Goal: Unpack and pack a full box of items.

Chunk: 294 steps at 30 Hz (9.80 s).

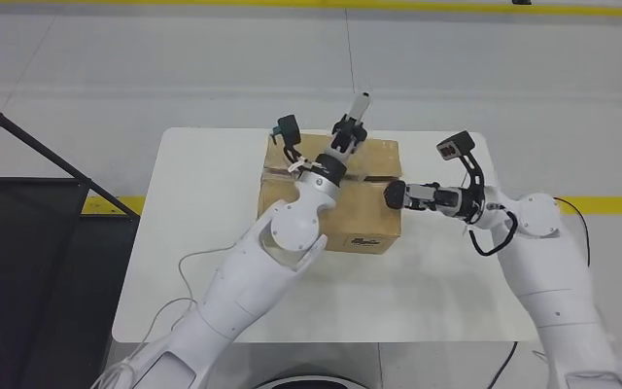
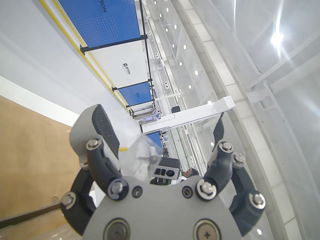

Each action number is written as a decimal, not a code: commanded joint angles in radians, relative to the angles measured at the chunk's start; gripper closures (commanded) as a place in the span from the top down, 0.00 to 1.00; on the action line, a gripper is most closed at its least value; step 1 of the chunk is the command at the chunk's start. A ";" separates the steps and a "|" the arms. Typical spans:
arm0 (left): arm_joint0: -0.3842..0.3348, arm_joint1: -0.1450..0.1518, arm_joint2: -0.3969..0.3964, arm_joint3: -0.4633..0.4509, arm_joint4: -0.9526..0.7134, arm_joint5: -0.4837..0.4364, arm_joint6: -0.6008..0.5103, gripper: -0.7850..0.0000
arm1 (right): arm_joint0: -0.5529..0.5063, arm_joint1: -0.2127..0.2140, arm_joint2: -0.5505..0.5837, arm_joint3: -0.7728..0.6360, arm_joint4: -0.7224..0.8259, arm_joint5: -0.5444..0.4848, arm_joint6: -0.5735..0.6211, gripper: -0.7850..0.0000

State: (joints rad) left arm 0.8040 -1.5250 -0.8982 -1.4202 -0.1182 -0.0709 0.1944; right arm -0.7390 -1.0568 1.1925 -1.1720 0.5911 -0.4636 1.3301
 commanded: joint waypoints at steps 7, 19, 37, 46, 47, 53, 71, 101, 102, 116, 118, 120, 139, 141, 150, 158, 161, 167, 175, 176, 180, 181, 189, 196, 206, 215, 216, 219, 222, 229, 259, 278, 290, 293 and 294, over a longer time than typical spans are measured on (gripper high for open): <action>-0.001 -0.012 0.037 -0.027 0.072 0.029 -0.086 1.00 | 0.005 0.002 0.002 0.037 0.009 0.025 0.029 1.00; 0.024 -0.025 0.065 -0.105 0.159 0.060 -0.179 1.00 | 0.004 0.006 0.023 0.104 0.055 0.057 0.041 1.00; 0.159 -0.007 -0.097 -0.330 0.197 0.037 -0.206 1.00 | 0.005 0.020 0.043 0.111 -0.023 0.126 0.013 0.89; 0.275 0.018 -0.262 -0.470 0.166 0.043 -0.268 1.00 | -0.010 0.030 0.055 0.080 -0.065 0.156 0.000 0.37; 0.286 0.020 -0.276 -0.480 0.163 0.045 -0.274 1.00 | -0.011 0.031 0.056 0.077 -0.069 0.159 0.000 0.37; 0.338 0.031 -0.345 -0.524 0.128 0.048 -0.327 1.00 | -0.017 0.034 0.059 0.063 -0.079 0.169 -0.007 0.35; 0.383 0.048 -0.401 -0.529 0.108 0.055 -0.406 1.00 | -0.053 0.058 0.109 0.055 -0.125 0.210 -0.030 1.00; 0.383 0.057 -0.407 -0.517 0.083 0.054 -0.391 1.00 | -0.106 0.076 0.096 -0.027 -0.181 0.218 -0.024 0.00; 0.383 0.058 -0.407 -0.515 0.082 0.053 -0.391 1.00 | -0.106 0.078 0.104 -0.034 -0.173 0.215 -0.028 0.00; 0.368 0.067 -0.453 -0.466 -0.015 0.094 -0.472 1.00 | -0.035 0.091 0.122 -0.109 -0.215 0.314 -0.035 0.00; 0.362 0.071 -0.464 -0.449 -0.021 0.104 -0.501 1.00 | -0.011 0.090 0.112 -0.091 -0.210 0.332 -0.017 0.00; 0.355 0.074 -0.473 -0.432 -0.032 0.113 -0.527 1.00 | 0.015 0.088 0.101 -0.061 -0.208 0.345 -0.002 0.00; 0.268 0.092 -0.465 -0.249 -0.019 0.173 -0.637 1.00 | 0.144 0.067 -0.001 0.111 -0.205 0.342 0.021 0.00; 0.260 0.092 -0.459 -0.230 -0.010 0.180 -0.623 1.00 | 0.150 0.066 -0.008 0.118 -0.206 0.340 0.021 0.00; 0.231 0.092 -0.430 -0.166 -0.013 0.202 -0.608 1.00 | 0.170 0.062 -0.033 0.148 -0.213 0.337 0.035 0.00; 0.222 0.094 -0.413 -0.150 -0.014 0.209 -0.602 1.00 | 0.192 0.057 -0.054 0.184 -0.219 0.339 0.034 0.14; 0.217 0.094 -0.407 -0.140 -0.014 0.209 -0.596 1.00 | 0.201 0.055 -0.063 0.199 -0.219 0.339 0.033 0.23; 0.211 0.094 -0.400 -0.122 -0.022 0.206 -0.586 1.00 | 0.219 0.055 -0.064 0.230 -0.219 0.334 0.026 0.49; 0.207 0.095 -0.392 -0.113 -0.035 0.201 -0.575 1.00 | 0.179 0.077 0.025 0.161 -0.167 0.276 -0.034 1.00; 0.205 0.095 -0.390 -0.111 -0.037 0.200 -0.572 1.00 | 0.166 0.080 0.035 0.134 -0.160 0.269 -0.043 1.00; 0.201 0.094 -0.385 -0.102 -0.044 0.193 -0.568 1.00 | 0.115 0.083 0.044 0.007 -0.154 0.266 -0.081 0.69; 0.200 0.094 -0.384 -0.100 -0.045 0.192 -0.567 1.00 | 0.108 0.082 0.037 -0.020 -0.157 0.273 -0.089 0.49; 0.194 0.094 -0.375 -0.097 -0.056 0.188 -0.555 1.00 | 0.151 0.056 -0.083 -0.065 -0.212 0.345 -0.123 0.22; 0.182 0.091 -0.348 -0.093 -0.056 0.187 -0.549 1.00 | 0.229 0.016 -0.208 0.013 -0.245 0.376 -0.126 0.15; 0.154 0.084 -0.295 -0.070 -0.037 0.193 -0.540 1.00 | 0.310 -0.023 -0.305 0.138 -0.281 0.408 -0.102 0.12; 0.125 0.076 -0.255 -0.049 -0.028 0.201 -0.534 1.00 | 0.341 -0.038 -0.325 0.220 -0.303 0.398 -0.109 0.00; 0.123 0.076 -0.251 -0.046 -0.027 0.202 -0.534 1.00 | 0.342 -0.037 -0.322 0.224 -0.304 0.395 -0.105 0.00; 0.112 0.072 -0.235 -0.037 -0.023 0.205 -0.532 1.00 | 0.341 -0.034 -0.314 0.233 -0.309 0.391 -0.093 0.00; 0.100 0.068 -0.219 -0.025 -0.020 0.208 -0.530 1.00 | 0.336 -0.028 -0.300 0.241 -0.315 0.387 -0.083 0.00; 0.071 0.058 -0.181 0.008 -0.021 0.209 -0.524 1.00 | 0.312 -0.011 -0.255 0.269 -0.306 0.369 -0.073 0.00; -0.048 -0.013 -0.031 0.151 -0.047 0.180 -0.454 1.00 | 0.258 0.000 -0.181 0.416 -0.203 0.257 -0.028 0.00; -0.039 -0.029 -0.043 0.137 -0.025 0.161 -0.436 1.00 | 0.274 -0.019 -0.164 0.520 -0.109 0.156 -0.002 0.00; 0.116 0.016 -0.217 -0.160 0.059 0.170 -0.442 1.00 | 0.232 0.037 -0.002 0.598 -0.007 -0.035 -0.009 1.00; 0.173 0.029 -0.273 -0.250 0.091 0.174 -0.440 1.00 | 0.229 0.039 0.004 0.596 -0.002 -0.039 -0.013 1.00; 0.192 0.033 -0.292 -0.279 0.098 0.175 -0.437 1.00 | 0.229 0.039 0.004 0.596 -0.002 -0.039 -0.013 1.00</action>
State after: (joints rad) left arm 0.9771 -1.4951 -1.1719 -1.6705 -0.0283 0.1030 -0.2453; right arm -0.5104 -1.0171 1.1976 -0.5758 0.5895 -0.5038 1.3170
